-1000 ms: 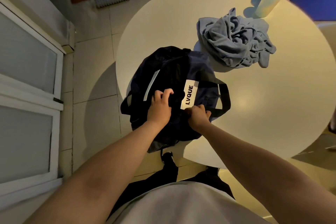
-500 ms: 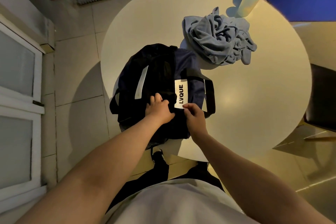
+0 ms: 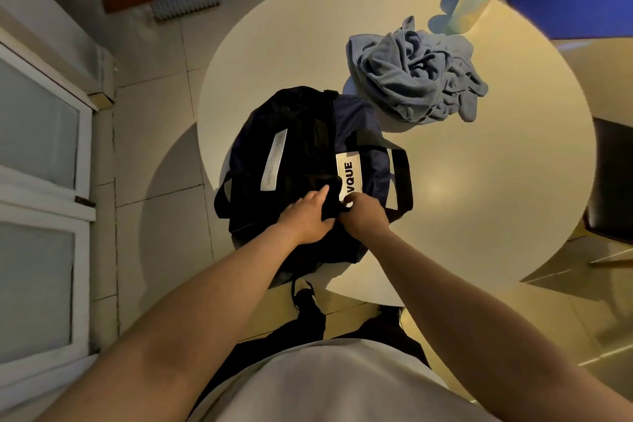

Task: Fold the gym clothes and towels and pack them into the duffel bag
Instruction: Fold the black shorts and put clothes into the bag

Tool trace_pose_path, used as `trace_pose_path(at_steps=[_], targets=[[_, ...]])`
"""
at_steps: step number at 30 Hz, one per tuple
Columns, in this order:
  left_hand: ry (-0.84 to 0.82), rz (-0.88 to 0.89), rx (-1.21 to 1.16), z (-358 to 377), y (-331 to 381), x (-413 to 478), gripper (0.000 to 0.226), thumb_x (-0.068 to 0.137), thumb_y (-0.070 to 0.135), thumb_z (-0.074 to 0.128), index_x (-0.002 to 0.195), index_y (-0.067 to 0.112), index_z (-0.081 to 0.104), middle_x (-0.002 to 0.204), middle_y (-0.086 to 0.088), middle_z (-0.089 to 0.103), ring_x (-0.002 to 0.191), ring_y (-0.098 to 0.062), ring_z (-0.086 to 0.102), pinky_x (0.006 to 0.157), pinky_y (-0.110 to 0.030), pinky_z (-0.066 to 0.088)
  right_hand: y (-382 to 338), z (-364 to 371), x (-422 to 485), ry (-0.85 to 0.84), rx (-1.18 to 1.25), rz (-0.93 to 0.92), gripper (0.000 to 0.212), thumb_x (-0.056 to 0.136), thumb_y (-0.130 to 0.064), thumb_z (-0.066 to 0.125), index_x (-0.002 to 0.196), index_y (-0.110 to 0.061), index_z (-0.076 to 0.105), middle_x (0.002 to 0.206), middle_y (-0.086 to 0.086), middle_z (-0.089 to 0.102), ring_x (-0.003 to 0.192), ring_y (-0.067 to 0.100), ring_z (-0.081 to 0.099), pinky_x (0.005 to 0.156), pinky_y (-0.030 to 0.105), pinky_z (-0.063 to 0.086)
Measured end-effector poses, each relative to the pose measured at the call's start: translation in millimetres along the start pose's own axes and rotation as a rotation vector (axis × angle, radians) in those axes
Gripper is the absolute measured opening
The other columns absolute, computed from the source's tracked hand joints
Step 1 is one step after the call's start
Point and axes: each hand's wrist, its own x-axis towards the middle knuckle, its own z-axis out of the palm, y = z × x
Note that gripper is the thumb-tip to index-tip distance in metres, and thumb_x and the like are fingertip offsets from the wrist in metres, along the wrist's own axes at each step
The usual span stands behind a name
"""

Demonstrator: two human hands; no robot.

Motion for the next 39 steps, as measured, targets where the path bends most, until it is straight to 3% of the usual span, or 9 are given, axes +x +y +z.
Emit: trace_pose_path(at_steps=[5,9,11,15,21,27,33,36,39], targets=[[-0.008,-0.019,0.172,2.9,11.7,5.4,0.054,0.107,0.045,0.023,0.157,0.027,0.030,0.164,0.001,0.025,0.147,-0.029,0.026,0.120,-0.047,0.020,28.1,-16.0,-12.3,0.070,0.410,-0.027,0.038,0.095,-0.012,0.065,0.133,-0.012,0.063,0.129,0.010,0.063,0.126,0.027,0.055,0.102,0.046,0.052],[-0.122,-0.120,0.257,3.2,35.3,7.3,0.048,0.106,0.031,0.019,0.146,0.024,0.043,0.163,-0.005,0.019,0.141,-0.038,0.018,0.117,-0.056,0.016,27.4,-26.3,-15.5,0.117,0.629,-0.050,0.038,0.090,-0.006,0.066,0.125,-0.022,0.069,0.107,-0.005,0.068,0.111,0.020,0.063,0.094,0.040,0.058],[-0.168,-0.190,0.139,1.6,40.5,10.8,0.048,0.107,0.026,0.017,0.150,0.019,0.038,0.163,-0.007,0.017,0.142,-0.039,0.018,0.119,-0.055,0.016,25.1,-31.1,-11.7,0.144,0.685,-0.073,0.036,0.088,-0.005,0.067,0.120,-0.021,0.069,0.109,-0.007,0.068,0.106,0.019,0.066,0.089,0.039,0.060],[-0.090,-0.131,-0.202,-4.3,44.6,15.4,0.045,0.108,0.015,0.021,0.140,0.003,0.049,0.150,-0.018,0.046,0.135,-0.036,0.045,0.112,-0.044,0.036,23.8,-31.8,-2.5,0.140,0.473,-0.058,0.039,0.094,-0.021,0.068,0.131,-0.014,0.059,0.119,0.003,0.065,0.102,0.017,0.063,0.077,0.021,0.051],[0.009,-0.088,-0.673,-4.5,23.8,0.7,0.041,0.105,0.037,0.034,0.126,0.021,0.066,0.131,-0.003,0.064,0.119,-0.019,0.057,0.108,-0.040,0.041,22.9,-2.3,17.5,-0.041,0.169,-0.073,0.038,0.090,-0.055,0.058,0.113,-0.026,0.064,0.111,0.002,0.064,0.102,0.025,0.064,0.088,0.042,0.057],[0.162,0.109,-0.970,-3.4,36.9,-11.2,0.022,0.106,0.028,0.041,0.116,0.021,0.059,0.123,0.000,0.061,0.117,-0.012,0.058,0.100,-0.034,0.048,9.4,-11.8,-0.3,0.073,0.531,-0.198,0.023,0.101,-0.034,0.054,0.121,-0.029,0.063,0.118,-0.009,0.063,0.111,0.009,0.059,0.096,0.032,0.051],[0.418,-0.059,-0.781,6.8,52.2,3.7,0.025,0.100,0.020,0.051,0.125,0.022,0.050,0.132,-0.005,0.057,0.117,-0.023,0.058,0.093,-0.039,0.055,10.7,-35.5,-5.7,0.116,0.557,-0.187,0.024,0.104,-0.020,0.047,0.116,-0.017,0.067,0.106,-0.008,0.066,0.100,0.006,0.061,0.089,0.026,0.050],[0.698,-0.108,-0.439,17.1,58.7,4.2,0.050,0.094,0.014,0.060,0.140,0.021,0.044,0.144,-0.008,0.044,0.130,-0.026,0.042,0.103,-0.041,0.047,22.9,-49.1,0.1,0.080,0.496,-0.150,0.026,0.103,-0.020,0.047,0.120,-0.019,0.066,0.115,-0.005,0.065,0.103,0.009,0.059,0.093,0.031,0.052],[0.808,-0.002,-0.178,21.8,83.1,8.7,0.041,0.093,0.013,0.058,0.133,0.022,0.055,0.137,-0.003,0.052,0.129,-0.024,0.042,0.108,-0.044,0.036,46.1,-66.3,5.4,0.052,0.462,-0.160,0.027,0.102,-0.019,0.046,0.119,-0.018,0.068,0.115,-0.003,0.066,0.104,0.014,0.060,0.092,0.033,0.053]])
